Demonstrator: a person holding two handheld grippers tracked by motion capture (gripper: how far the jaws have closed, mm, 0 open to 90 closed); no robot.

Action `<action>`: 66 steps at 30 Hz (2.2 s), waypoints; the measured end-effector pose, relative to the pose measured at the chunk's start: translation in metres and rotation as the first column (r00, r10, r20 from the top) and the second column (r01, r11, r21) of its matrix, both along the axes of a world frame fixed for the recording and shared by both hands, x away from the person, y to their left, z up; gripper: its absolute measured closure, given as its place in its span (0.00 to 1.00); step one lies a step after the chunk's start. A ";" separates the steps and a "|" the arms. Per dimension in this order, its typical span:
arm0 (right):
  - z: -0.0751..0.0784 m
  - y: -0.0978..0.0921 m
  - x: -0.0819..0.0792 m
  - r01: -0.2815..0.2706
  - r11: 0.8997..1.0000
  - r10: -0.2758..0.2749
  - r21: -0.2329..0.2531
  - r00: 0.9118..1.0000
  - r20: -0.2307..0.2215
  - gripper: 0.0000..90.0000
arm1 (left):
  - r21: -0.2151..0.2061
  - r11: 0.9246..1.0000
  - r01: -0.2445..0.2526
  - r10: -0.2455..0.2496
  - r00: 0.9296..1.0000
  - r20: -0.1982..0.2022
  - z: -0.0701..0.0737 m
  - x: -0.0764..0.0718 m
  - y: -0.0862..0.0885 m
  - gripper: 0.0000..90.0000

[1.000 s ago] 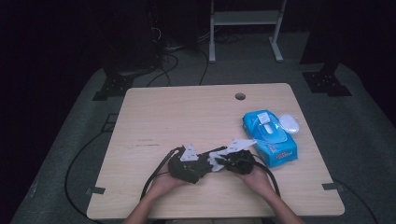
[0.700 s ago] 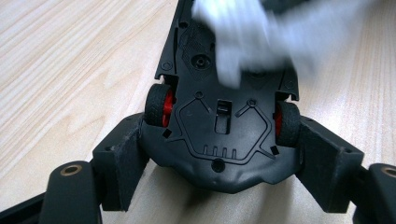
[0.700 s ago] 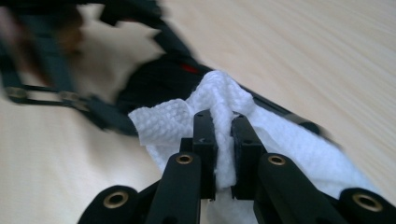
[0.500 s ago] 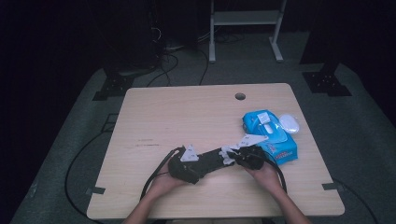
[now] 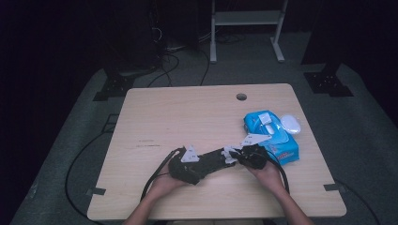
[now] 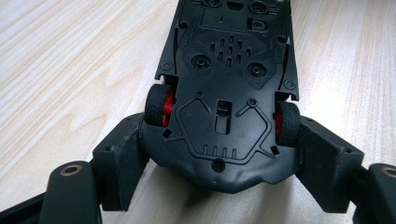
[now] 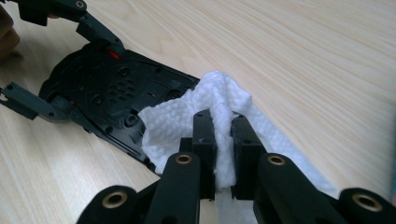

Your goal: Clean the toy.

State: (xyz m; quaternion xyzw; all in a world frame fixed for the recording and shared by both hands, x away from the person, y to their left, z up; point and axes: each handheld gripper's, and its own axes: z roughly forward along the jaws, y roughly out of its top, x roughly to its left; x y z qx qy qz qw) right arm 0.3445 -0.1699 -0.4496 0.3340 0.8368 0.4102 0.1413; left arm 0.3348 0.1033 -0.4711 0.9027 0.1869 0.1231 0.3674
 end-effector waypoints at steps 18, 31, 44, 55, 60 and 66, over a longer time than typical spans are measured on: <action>0.004 0.009 0.018 0.010 1.000 -0.010 -0.007 1.000 -0.009 0.91 | -0.002 1.000 -0.001 0.001 1.000 0.003 -0.001 -0.001 0.001 0.27; 0.000 -0.009 -0.015 -0.050 0.998 0.049 -0.030 0.998 -0.044 0.91 | 0.007 1.000 -0.010 0.010 1.000 0.011 -0.001 -0.001 -0.001 0.27; 0.002 0.056 -0.013 -0.178 0.984 0.178 0.006 0.983 -0.035 0.91 | 0.010 1.000 -0.004 0.004 1.000 0.016 -0.001 -0.002 -0.006 0.27; 0.006 0.056 0.013 -0.051 0.997 0.054 -0.057 0.998 0.045 0.92 | 0.002 1.000 -0.001 0.001 1.000 0.013 -0.001 -0.001 -0.005 0.27; 0.005 0.042 0.015 -0.014 0.999 0.016 -0.050 0.999 0.047 0.92 | 0.003 1.000 -0.001 0.001 1.000 0.008 0.000 -0.001 -0.005 0.27; 0.004 0.071 0.007 -0.105 0.993 0.108 -0.056 0.993 0.055 0.91 | 0.009 1.000 -0.002 0.002 1.000 0.018 -0.001 -0.001 -0.006 0.27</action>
